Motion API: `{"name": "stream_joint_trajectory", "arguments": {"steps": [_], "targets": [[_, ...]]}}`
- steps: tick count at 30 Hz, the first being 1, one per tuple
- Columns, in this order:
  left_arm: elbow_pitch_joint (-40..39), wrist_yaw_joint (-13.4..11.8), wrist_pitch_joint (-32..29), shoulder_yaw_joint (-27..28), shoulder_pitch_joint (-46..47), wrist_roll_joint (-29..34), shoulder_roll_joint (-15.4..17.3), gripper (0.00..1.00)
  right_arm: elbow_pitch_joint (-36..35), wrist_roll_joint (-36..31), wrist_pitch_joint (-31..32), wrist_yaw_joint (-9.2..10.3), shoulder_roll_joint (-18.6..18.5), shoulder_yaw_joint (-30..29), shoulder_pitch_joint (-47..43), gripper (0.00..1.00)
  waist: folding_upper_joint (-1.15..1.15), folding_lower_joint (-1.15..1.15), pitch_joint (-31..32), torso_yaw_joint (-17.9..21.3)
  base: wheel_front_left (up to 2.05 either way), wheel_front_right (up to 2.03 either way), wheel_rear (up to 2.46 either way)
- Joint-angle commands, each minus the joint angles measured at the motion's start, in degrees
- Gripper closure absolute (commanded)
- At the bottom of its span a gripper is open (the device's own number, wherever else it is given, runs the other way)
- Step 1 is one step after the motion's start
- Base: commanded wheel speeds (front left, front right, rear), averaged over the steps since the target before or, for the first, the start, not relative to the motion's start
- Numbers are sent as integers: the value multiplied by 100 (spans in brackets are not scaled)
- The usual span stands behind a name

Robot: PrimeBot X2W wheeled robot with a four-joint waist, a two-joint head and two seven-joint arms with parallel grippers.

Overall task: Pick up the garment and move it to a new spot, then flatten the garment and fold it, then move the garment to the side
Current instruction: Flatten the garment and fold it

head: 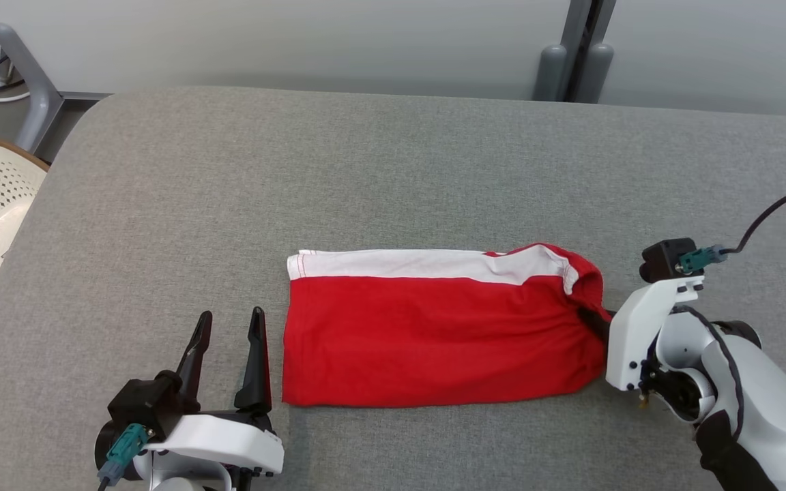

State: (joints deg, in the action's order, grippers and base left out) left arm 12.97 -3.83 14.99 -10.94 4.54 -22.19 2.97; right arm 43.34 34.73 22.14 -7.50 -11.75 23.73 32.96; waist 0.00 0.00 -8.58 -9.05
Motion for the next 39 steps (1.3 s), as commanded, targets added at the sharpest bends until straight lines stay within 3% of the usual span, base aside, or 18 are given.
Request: {"name": "stream_joint_trajectory", "arguments": {"steps": [1, 6, 16, 21, 31, 39], "targets": [[4, 10, 25, 34, 77, 41, 12, 0, -62, 84, -23, 1, -83, 17, 67, 100, 0, 0, -2, 20, 0, 0, 0], [26, 27, 25, 22, 51, 59, 7, 0, -437, 496, 62, 1, -407, 214, -20, 100, 0, 0, -5, 130, 0, 0, 0], [46, 46, 25, -14, -6, 104, 6, 0, -1183, 964, 363, 1, -1526, 101, -271, 100, 0, 0, -10, 446, 0, 0, 0], [82, 67, 25, -46, 9, 138, 5, 0, -1566, 1009, 509, 0, -1749, -1, -353, 100, 0, 0, -21, 568, 0, 0, 0], [146, 107, 25, -89, 85, 162, 6, 0, -2766, 1349, 718, 0, -1292, 87, -586, 100, 0, 0, -33, 671, 0, 0, 0], [163, 90, 25, -147, 139, 101, 6, 0, -3058, 1437, 679, 0, -604, 34, -525, 100, 0, 0, -48, 553, 0, 0, 0]]}}
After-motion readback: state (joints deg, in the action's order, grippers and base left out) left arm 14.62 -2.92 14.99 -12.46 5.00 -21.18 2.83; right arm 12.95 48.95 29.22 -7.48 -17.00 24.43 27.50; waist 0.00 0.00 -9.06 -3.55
